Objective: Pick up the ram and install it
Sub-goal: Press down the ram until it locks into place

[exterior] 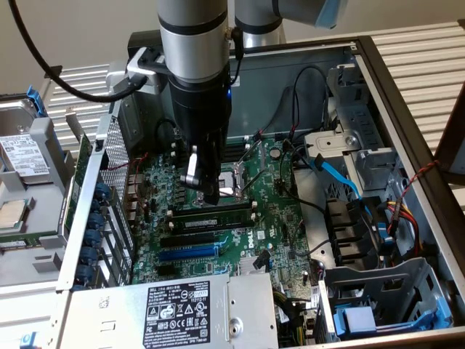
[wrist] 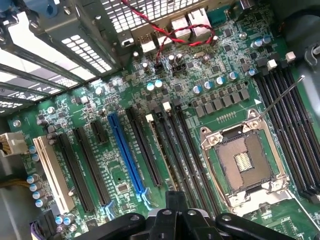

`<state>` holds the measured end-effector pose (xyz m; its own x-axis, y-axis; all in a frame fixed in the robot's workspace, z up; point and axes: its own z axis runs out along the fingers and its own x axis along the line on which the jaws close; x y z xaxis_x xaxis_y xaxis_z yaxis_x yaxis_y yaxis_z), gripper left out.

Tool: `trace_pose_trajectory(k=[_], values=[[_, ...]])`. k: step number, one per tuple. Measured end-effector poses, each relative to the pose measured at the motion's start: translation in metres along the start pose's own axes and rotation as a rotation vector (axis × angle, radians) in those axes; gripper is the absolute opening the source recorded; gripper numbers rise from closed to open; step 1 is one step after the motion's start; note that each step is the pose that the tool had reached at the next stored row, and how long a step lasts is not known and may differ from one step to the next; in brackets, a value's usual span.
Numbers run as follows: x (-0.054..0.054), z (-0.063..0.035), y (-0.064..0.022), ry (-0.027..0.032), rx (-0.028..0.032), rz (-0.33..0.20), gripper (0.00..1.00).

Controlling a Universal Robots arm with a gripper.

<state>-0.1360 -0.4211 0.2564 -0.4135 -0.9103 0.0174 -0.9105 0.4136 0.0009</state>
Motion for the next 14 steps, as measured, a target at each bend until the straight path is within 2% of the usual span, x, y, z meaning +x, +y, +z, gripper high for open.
trace_pose_trajectory(k=[14], values=[[0.0,-0.0015,0.0,0.0122,0.003,0.141,0.11]])
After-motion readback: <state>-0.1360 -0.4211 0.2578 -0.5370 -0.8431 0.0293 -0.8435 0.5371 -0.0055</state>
